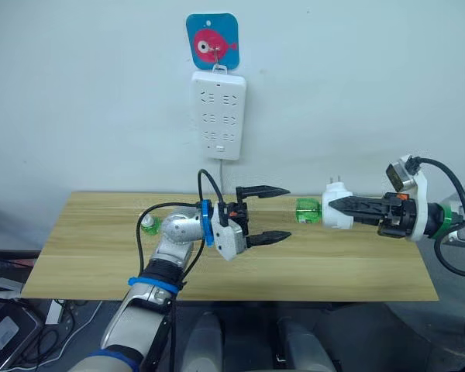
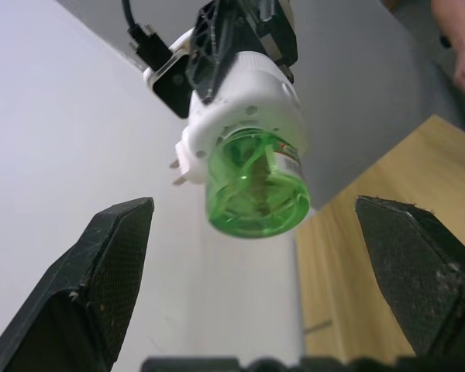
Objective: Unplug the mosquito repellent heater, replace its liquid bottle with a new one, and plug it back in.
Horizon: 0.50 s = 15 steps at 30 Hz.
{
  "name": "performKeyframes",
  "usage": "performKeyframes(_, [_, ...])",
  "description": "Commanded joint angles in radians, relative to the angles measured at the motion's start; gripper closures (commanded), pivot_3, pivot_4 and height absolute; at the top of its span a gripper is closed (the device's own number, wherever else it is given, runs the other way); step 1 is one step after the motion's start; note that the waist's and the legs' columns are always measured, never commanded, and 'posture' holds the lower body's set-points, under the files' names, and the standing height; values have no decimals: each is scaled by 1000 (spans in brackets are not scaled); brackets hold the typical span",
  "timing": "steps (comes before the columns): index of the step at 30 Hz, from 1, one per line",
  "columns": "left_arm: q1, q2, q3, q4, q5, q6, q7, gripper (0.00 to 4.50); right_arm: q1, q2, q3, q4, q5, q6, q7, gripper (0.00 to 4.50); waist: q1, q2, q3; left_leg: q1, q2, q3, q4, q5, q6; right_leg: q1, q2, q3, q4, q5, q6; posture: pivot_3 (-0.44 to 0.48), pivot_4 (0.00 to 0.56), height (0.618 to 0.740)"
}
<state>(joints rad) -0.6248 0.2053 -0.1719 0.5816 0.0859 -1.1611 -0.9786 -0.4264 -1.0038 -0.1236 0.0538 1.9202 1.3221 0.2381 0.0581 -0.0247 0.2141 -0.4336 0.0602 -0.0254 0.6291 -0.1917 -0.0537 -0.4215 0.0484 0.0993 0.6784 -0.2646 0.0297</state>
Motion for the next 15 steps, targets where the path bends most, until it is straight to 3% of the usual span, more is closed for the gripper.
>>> performKeyframes(1, [-70, -18, 11, 73, 132, -115, 156, 22, -28, -1, -8, -40, 52, -7, 3, 1460, 0, 0, 0, 0, 0, 0, 0, 0, 0, 0, 0, 0, 0, 0, 0, 176, 193, 740])
performKeyframes(8, [-125, -7, -22, 152, 280, -178, 352, 22, -37, 3, 2, -44, 52, -5, 7, 1460, -3, 0, 0, 0, 0, 0, 0, 0, 0, 0, 0, 0, 0, 1, 1, 171, 196, 740])
performKeyframes(15, [-146, 26, -81, 178, 326, -198, 460, 22, -35, 15, 8, -56, 52, -13, 0, 1460, -4, 0, 0, 0, 0, 0, 0, 0, 0, 0, 0, 0, 1, 1, 1, 165, 202, 740])
